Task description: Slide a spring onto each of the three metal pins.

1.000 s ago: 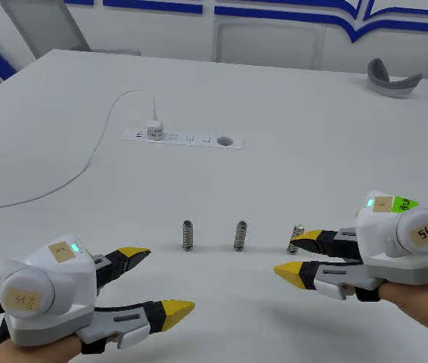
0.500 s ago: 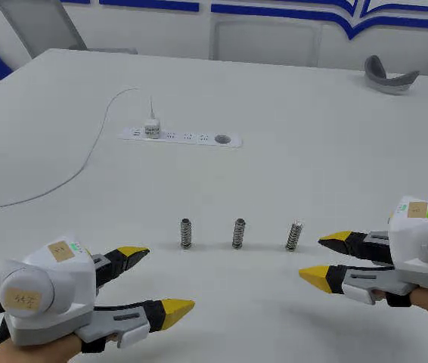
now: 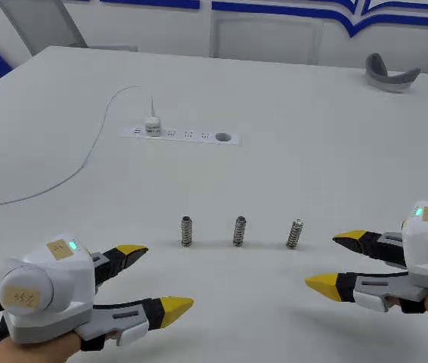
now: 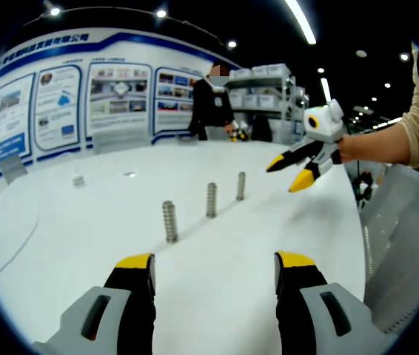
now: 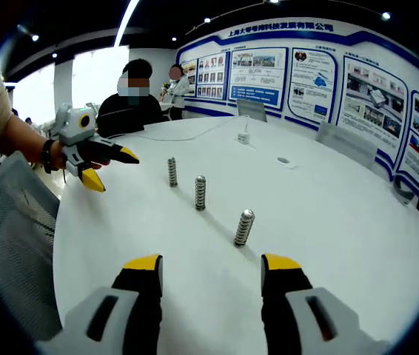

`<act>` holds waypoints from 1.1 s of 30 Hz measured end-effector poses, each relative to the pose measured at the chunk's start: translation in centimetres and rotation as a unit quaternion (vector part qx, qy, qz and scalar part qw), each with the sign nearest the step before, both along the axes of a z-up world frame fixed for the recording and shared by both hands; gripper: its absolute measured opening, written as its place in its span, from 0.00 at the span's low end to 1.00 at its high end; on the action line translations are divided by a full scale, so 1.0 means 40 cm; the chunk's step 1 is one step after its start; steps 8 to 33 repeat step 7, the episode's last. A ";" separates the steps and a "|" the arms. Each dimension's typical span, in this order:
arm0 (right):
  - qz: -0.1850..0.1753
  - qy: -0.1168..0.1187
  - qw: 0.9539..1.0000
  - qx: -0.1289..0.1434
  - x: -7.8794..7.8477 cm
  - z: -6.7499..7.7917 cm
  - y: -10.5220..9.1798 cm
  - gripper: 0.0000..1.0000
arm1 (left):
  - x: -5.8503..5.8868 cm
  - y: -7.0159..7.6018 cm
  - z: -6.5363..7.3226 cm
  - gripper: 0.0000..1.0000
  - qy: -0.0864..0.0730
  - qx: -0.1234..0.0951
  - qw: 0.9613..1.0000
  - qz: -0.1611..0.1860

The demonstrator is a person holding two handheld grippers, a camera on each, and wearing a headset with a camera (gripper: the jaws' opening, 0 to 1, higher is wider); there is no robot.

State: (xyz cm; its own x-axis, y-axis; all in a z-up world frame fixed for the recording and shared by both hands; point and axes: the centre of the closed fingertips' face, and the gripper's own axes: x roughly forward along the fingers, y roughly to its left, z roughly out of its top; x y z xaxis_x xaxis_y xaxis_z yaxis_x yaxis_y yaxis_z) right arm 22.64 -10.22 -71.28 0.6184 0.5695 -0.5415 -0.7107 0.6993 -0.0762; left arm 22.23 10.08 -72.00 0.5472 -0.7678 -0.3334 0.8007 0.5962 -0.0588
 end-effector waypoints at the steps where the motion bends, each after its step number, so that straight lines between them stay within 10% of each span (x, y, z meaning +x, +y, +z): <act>1: -0.001 -0.001 1.000 0.000 0.000 0.000 0.000 0.56 | 0.000 0.000 0.000 0.66 0.000 0.000 1.000 0.000; 33: -0.003 -0.005 1.000 0.006 0.005 0.003 0.001 0.60 | 0.001 0.001 0.000 0.66 0.000 0.000 1.000 0.001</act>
